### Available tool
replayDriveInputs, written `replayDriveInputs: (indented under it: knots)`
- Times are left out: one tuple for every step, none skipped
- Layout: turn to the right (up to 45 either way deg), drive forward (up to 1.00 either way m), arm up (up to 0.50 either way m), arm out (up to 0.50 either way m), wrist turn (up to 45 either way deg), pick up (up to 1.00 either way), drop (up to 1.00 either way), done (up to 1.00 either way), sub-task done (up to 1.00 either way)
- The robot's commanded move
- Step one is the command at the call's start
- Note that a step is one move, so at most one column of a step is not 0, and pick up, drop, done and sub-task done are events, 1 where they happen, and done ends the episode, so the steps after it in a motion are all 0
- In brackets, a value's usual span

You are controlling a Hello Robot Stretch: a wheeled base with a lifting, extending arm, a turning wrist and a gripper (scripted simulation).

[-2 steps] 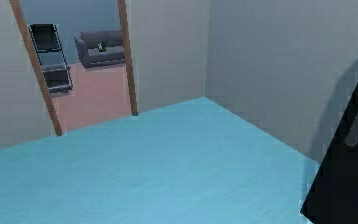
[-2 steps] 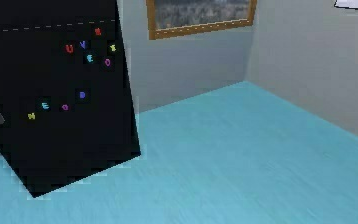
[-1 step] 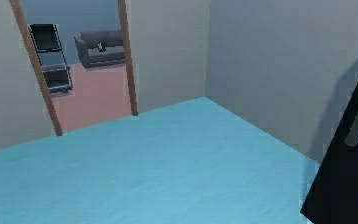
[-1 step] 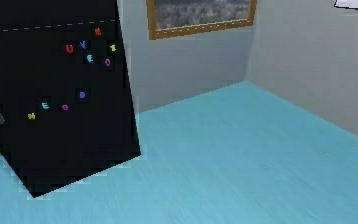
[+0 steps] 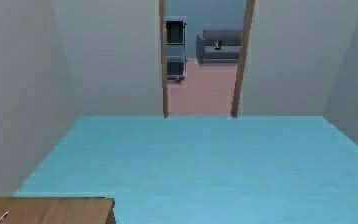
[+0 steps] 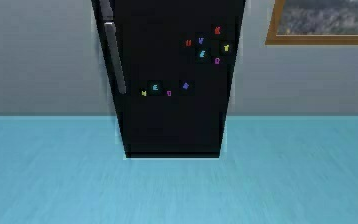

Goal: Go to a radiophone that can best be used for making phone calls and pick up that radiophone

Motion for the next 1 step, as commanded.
replayDriveInputs:
  knots:
    - [0.0, 0.05, 0.0, 0.0, 0.0, 0.0, 0.0, 0.0, 0.0]
